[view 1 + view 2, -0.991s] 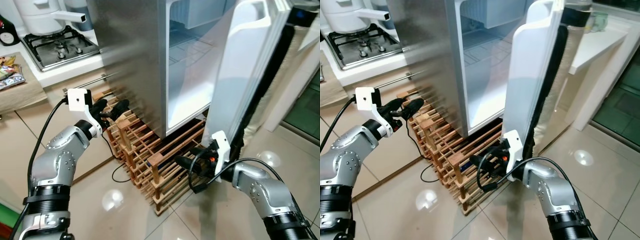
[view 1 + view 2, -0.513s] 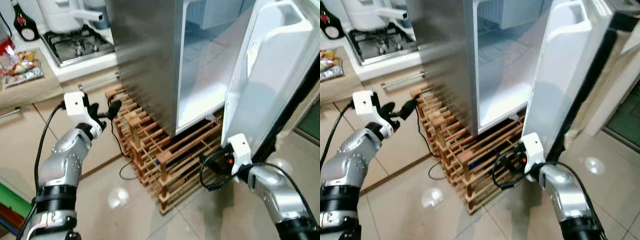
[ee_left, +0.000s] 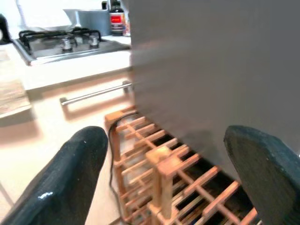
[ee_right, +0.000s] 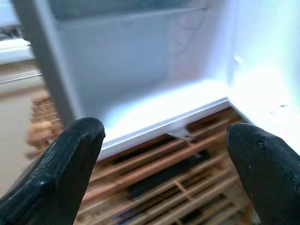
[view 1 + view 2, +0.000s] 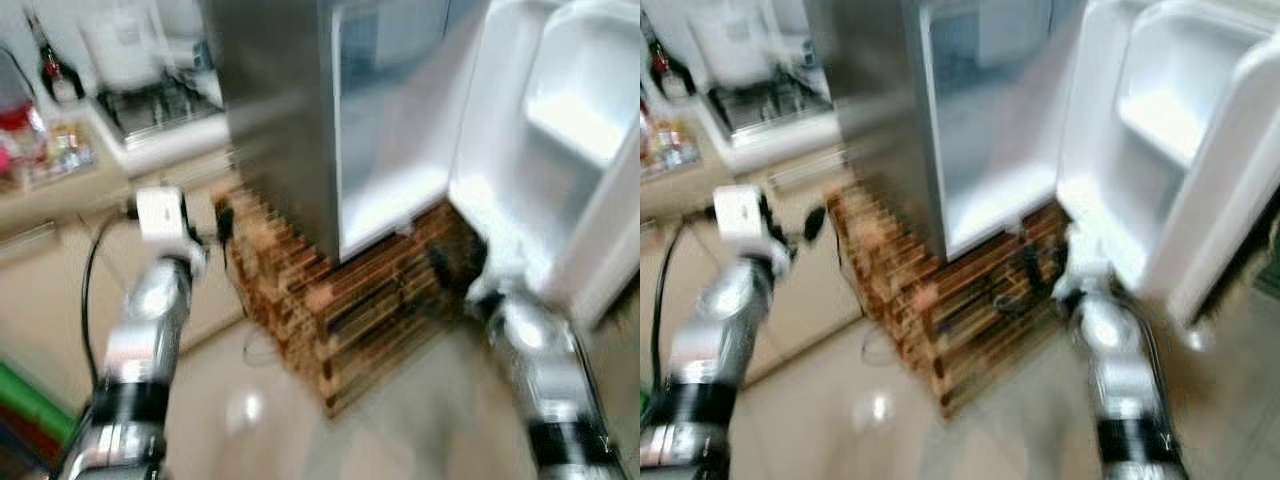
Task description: Restocking fridge
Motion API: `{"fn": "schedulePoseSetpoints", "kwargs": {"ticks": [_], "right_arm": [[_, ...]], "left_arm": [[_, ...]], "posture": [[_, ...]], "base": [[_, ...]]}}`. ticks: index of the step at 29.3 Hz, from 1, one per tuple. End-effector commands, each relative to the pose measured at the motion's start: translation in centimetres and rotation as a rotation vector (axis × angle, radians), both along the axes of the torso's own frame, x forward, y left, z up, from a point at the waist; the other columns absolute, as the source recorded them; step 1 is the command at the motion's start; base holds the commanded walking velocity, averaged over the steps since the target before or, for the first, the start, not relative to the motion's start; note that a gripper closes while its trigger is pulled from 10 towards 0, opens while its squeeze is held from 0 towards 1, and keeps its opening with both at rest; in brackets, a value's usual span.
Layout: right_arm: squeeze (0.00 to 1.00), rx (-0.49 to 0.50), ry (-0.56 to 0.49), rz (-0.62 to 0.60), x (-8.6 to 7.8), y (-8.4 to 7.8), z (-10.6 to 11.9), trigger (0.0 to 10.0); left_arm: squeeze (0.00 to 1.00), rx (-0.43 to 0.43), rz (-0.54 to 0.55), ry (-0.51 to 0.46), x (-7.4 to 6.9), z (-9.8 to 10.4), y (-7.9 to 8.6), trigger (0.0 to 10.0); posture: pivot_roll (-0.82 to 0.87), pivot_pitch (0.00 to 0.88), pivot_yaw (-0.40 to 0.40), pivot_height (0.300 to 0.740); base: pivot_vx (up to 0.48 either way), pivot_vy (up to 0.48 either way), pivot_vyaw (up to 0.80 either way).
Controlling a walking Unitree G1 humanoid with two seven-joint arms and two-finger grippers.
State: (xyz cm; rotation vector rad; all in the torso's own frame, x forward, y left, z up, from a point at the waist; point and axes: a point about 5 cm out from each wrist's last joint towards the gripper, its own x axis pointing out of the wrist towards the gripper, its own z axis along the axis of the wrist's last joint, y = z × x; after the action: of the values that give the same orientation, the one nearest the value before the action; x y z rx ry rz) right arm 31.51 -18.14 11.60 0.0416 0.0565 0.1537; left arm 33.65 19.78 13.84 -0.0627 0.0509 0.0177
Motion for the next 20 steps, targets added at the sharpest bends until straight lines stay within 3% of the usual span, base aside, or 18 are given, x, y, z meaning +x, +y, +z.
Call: {"fn": "schedulePoseSetpoints", "kwargs": {"ticks": [1,4,10,16,20], "right_arm": [[0.0,0.011,0.003,0.006,0.3,0.7,-0.2,10.0],[0.0,-0.012,0.001,0.056,0.5,1.9,-0.3,10.0],[0.0,-0.024,-0.002,0.107,0.5,2.8,-1.0,10.0],[0.0,-0.017,-0.003,0.118,0.7,3.2,-1.5,10.0],[0.0,-0.025,0.0,0.151,0.9,3.8,-1.7,10.0]], "left_arm": [[0.0,0.031,0.036,0.041,-0.8,-1.2,0.6,10.0],[0.0,0.0,0.062,0.057,-1.7,-2.1,0.2,10.0],[0.0,-0.046,0.104,0.075,-3.0,-3.2,-0.4,10.0],[0.0,-0.002,0.14,0.153,-5.1,-5.0,0.2,10.0],[0.0,-0.003,0.104,0.106,-5.8,-4.4,-0.6,10.0]], "posture": [[-0.18,0.0,0.1,0.74],[-0.16,0.0,0.075,0.74],[-0.12,0.0,0.034,0.74],[-0.07,0.0,0.0,0.74],[-0.04,0.0,-0.021,0.74]], "base": [[0.0,0.0,0.65],[0.0,0.0,0.62],[0.0,0.0,0.57],[0.0,0.0,0.48],[0.0,0.0,0.46]]}}
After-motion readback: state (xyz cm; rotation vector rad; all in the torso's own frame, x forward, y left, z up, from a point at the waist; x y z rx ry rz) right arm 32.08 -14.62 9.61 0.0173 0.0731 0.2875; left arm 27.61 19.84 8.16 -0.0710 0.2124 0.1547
